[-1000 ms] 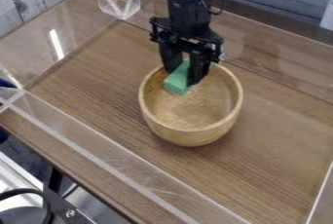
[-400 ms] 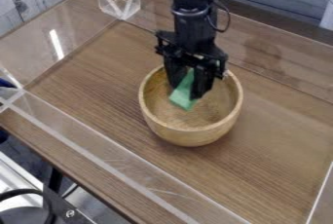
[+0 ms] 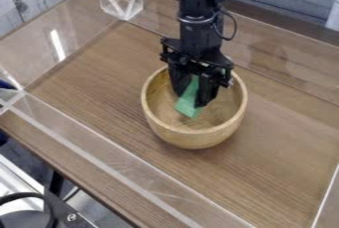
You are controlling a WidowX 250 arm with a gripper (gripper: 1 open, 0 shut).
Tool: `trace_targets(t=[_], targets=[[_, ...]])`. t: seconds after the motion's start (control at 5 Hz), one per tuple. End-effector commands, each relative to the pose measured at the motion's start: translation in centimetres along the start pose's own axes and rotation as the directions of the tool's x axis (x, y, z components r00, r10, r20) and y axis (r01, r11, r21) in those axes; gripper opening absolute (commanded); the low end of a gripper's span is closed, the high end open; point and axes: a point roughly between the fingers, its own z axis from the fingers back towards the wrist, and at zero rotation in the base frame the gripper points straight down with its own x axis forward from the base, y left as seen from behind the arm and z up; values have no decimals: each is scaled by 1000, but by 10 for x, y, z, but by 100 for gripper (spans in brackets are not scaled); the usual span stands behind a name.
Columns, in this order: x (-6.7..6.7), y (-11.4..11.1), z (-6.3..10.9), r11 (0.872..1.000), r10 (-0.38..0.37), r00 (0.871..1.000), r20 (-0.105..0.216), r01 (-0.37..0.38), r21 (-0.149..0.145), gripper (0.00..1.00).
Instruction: Put the green block in the brown bowl
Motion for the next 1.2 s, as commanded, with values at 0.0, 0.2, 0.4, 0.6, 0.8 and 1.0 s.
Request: trace_targets(t=[0.0, 0.2, 0.4, 0.6, 0.8, 1.0], targets=[[6, -3, 14, 1000, -13, 999, 32, 13, 10, 100], [7, -5, 27, 1000, -15, 998, 54, 14, 11, 100], [8, -10, 45, 1000, -22, 996, 90, 20, 15, 100], [10, -15, 70, 999, -29, 990, 135, 26, 25, 100], [9, -16, 74, 999, -32, 989, 145, 28, 30, 100], [10, -15, 68, 999, -33, 991, 131, 29, 31, 100]])
